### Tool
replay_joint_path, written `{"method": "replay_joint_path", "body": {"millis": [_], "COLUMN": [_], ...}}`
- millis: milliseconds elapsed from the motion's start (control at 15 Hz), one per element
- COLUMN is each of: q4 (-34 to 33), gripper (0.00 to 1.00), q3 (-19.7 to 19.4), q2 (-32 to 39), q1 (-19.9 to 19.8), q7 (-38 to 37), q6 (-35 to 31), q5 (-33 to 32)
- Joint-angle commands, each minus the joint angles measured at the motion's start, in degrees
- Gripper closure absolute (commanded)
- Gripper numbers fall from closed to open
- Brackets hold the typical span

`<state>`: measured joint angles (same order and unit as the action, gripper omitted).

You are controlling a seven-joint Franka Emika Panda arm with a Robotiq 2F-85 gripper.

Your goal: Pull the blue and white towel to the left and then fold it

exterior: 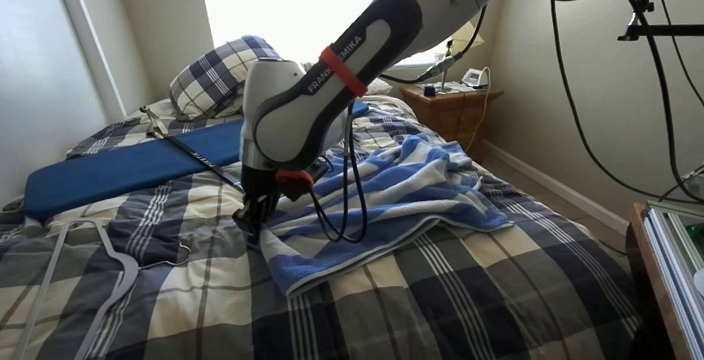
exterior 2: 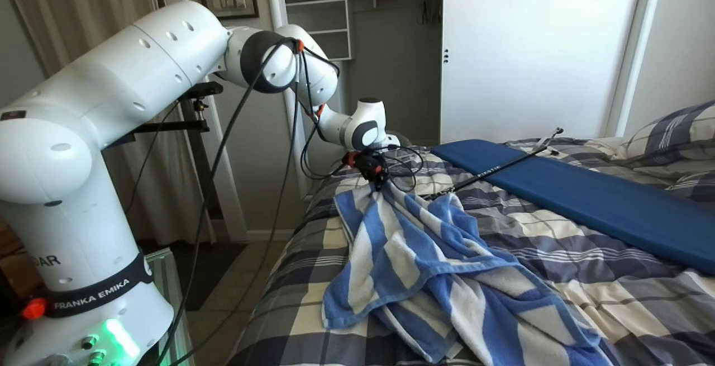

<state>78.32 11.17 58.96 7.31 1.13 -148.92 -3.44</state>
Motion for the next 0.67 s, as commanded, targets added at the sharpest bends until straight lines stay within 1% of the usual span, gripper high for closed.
{"method": "replay_joint_path", "body": {"millis": [0, 133, 200, 333, 400, 533, 600], "q4": [-8.0, -6.63, -4.75, 0.13, 3.31, 8.25, 11.09], "gripper": [0.96, 0.96, 0.96, 0.96, 0.96, 0.96, 0.96], "q3": [6.19, 9.71, 11.68, 12.39, 10.93, 6.79, 2.28], "q2": [5.18, 4.17, 2.93, -0.94, -3.73, -8.62, -11.73], "q1": [-1.68, -3.52, -4.78, -5.2, -4.2, -1.11, 2.32], "q7": [8.86, 13.09, 14.8, 13.84, 10.93, 4.18, -2.33], "q6": [-1.22, -0.54, -0.42, -0.87, -1.74, -2.66, -3.79], "q5": [4.09, 5.98, 7.37, 9.12, 9.21, 8.54, 6.99]}}
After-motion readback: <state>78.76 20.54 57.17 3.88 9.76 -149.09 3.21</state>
